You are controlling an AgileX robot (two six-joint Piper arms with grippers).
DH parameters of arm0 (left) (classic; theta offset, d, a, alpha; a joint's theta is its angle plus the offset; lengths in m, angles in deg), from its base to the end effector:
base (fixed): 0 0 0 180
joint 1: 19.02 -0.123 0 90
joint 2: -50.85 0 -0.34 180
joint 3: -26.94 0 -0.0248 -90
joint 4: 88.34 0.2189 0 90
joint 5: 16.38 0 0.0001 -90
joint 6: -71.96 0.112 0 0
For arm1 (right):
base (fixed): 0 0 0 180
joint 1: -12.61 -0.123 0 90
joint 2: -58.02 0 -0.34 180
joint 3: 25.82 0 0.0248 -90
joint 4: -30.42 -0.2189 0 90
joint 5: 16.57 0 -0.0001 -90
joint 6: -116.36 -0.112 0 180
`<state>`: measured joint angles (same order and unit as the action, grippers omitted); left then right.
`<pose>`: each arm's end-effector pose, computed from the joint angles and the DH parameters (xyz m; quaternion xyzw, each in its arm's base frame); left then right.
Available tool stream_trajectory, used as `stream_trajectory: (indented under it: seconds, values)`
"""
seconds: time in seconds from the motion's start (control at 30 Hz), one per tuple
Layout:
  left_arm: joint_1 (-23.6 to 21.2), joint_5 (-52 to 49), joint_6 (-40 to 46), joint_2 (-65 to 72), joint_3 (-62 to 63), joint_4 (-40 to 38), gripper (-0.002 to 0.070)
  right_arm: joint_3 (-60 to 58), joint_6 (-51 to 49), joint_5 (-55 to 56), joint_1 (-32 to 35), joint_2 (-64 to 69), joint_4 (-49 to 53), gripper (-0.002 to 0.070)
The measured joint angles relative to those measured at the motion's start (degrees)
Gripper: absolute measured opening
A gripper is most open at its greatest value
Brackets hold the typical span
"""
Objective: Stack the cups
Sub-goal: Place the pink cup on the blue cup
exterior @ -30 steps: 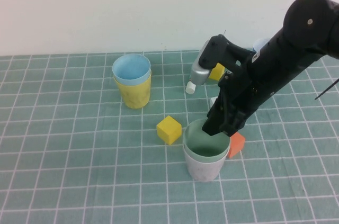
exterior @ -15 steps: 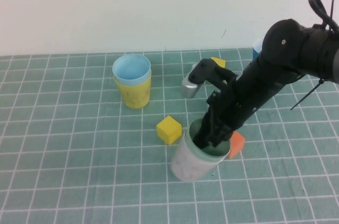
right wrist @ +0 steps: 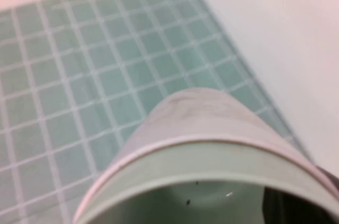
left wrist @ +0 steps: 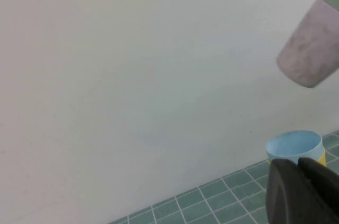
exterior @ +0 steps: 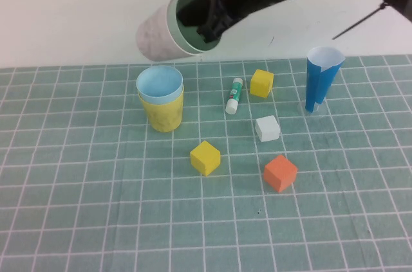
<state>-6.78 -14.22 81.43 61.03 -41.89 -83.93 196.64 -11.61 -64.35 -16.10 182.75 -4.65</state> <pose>-0.0151 0.0030 0.2745 0.1415 0.6052 0.0103 0.7833 0.4077 0.2777 0.3992 -0.4918 0.7164 0.2004 0.4524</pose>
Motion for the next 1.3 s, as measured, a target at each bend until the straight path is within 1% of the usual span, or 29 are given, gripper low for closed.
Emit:
stream_trajectory:
  seconds: [0.17,0.33,0.53,0.9,1.0,1.23,1.3]
  values:
    - [0.00,0.00,0.15,0.00,0.00,0.00,-0.0001,9.29,-1.44,-0.69,-0.27,8.02,1.03,0.0045]
    - [0.00,0.00,0.15,0.00,0.00,0.00,-0.0001,13.97,-7.40,-3.64,-0.73,12.94,8.99,0.0044]
    - [0.00,0.00,0.32,0.00,0.00,0.00,-0.0001,15.16,-6.43,-4.63,-1.69,14.24,12.74,0.0043]
    - [0.00,0.00,0.64,0.00,0.00,0.00,-0.0001,15.44,-1.89,-3.70,-2.24,16.48,13.08,0.0048]
    - [0.00,0.00,0.64,0.00,0.00,0.00,-0.0001,15.44,-1.55,-3.22,-2.24,16.86,13.08,0.0071]
    - [0.00,0.00,0.76,0.00,0.00,0.00,-0.0001,15.49,-1.55,-1.50,-2.24,17.00,12.57,0.0229]
    - [0.00,0.00,0.76,0.00,0.00,0.00,-0.0001,15.58,-1.55,-1.36,-2.24,17.00,12.43,0.0256]
